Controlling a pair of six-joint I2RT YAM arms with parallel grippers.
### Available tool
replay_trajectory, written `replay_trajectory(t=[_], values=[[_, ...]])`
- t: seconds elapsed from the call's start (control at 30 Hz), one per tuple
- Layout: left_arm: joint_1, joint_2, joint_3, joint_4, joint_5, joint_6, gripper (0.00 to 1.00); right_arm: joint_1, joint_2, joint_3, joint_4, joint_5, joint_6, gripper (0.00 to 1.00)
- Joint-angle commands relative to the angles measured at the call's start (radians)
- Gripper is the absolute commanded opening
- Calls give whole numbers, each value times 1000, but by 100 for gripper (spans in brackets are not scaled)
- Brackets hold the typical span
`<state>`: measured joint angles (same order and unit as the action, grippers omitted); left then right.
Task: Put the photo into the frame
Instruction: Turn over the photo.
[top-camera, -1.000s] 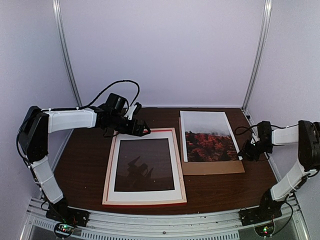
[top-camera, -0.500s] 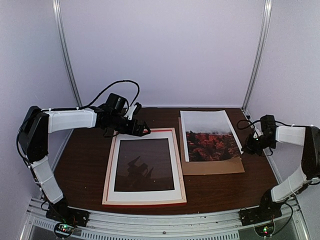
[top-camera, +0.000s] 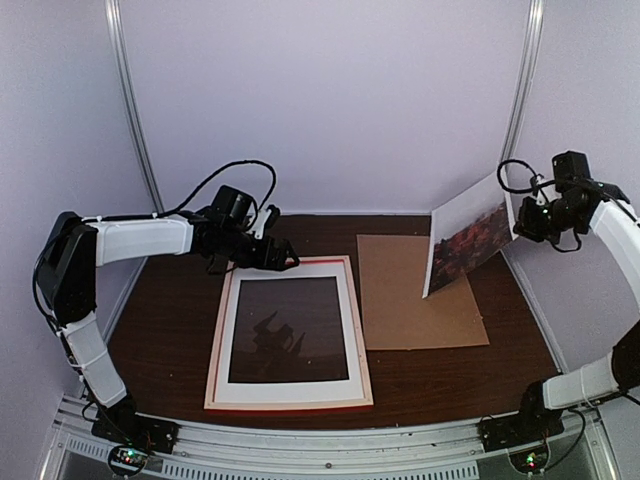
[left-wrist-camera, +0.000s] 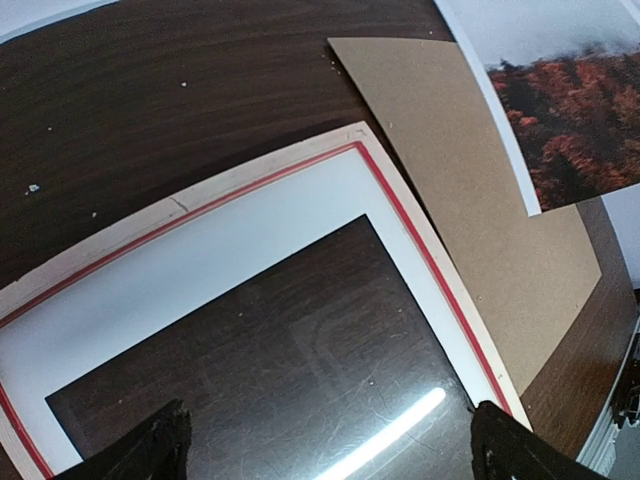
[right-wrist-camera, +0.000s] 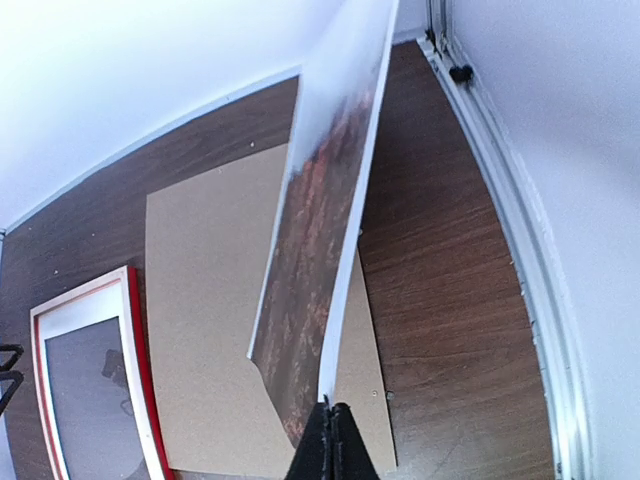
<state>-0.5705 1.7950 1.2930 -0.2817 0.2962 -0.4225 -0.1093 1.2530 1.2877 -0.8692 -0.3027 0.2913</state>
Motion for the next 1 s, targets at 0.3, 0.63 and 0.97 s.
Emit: replay_trajectory(t=[0.3,0.63,0.97], values=[[-5,42,93,-49,-11,-51,97,533,195,525,-496,484,-131,0],[-4,47,99,-84,-36,-55,98,877,475,641,-512,440,-163,0],[30,40,98,-64,69,-161,98,987,572,621,-401,264,-163,0]])
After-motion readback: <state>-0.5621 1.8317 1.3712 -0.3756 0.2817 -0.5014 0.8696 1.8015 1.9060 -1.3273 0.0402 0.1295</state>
